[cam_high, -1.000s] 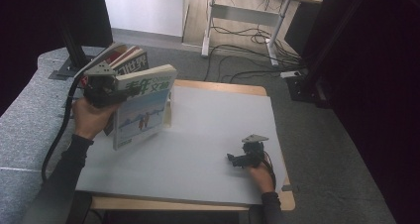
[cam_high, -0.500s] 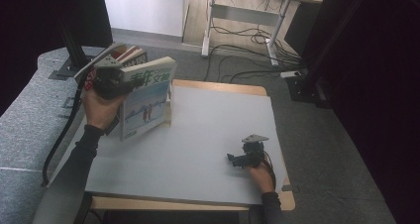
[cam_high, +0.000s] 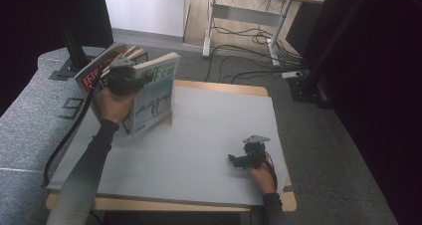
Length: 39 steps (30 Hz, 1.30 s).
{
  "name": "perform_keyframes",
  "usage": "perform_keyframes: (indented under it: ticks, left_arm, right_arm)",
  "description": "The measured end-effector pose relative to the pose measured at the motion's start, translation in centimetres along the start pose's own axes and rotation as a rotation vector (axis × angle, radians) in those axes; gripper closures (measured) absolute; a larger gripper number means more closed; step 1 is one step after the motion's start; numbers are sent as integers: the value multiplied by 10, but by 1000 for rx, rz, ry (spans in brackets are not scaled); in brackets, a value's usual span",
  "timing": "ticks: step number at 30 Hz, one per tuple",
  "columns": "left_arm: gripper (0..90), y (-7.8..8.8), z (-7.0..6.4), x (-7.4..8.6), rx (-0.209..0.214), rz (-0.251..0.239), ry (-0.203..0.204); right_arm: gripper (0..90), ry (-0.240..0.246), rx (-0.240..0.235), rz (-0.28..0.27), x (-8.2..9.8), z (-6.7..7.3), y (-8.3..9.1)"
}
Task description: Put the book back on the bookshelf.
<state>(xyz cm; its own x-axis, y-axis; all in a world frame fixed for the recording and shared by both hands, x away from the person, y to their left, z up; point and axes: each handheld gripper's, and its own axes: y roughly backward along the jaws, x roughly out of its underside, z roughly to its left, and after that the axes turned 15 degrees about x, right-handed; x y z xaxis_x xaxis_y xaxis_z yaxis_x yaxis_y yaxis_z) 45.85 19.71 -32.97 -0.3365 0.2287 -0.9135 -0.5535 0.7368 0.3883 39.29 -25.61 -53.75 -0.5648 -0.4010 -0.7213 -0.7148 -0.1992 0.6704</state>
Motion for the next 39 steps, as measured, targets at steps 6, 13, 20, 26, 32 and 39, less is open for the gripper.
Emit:
perform_keyframes:
  ticks: [6,13,20,26,32,39]
  left_arm:
    - [739,-5,-7,7,14,7,-28]
    - [735,3,-12,15,47,45,-34]
    - [732,11,-16,24,72,108,-20]
    - [728,16,-23,26,68,156,-27]
    - [709,14,-26,25,67,176,-30]
    - [694,12,-26,21,62,169,-23]
  right_arm:
    - [0,1,-1,1,0,0,0]
    - [0,1,-1,2,0,0,0]
    - [0,2,-1,3,0,0,0]
    - [0,2,-1,3,0,0,0]
    - [0,2,-1,4,0,0,0]
    - [0,2,-1,4,0,0,0]
